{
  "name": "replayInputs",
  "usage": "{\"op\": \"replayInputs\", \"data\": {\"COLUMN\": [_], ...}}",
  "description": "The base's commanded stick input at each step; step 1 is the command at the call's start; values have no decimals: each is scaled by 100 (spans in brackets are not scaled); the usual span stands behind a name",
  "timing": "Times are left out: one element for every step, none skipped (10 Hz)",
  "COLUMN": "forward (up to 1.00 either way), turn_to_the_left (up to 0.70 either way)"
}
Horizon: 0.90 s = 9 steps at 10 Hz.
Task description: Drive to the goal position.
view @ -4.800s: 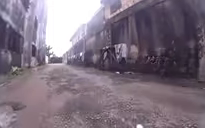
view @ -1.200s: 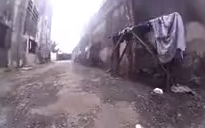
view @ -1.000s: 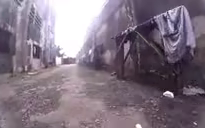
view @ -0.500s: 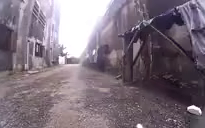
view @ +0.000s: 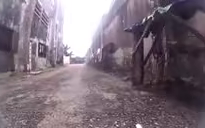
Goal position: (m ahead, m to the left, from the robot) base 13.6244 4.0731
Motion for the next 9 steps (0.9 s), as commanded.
{"op": "replayInputs", "data": {"forward": [70, 70, 70, 70, 70, 70, 70, 70, 70], "turn_to_the_left": [35, 35, 35, 35, 35, 19, 1, 12, 22]}}
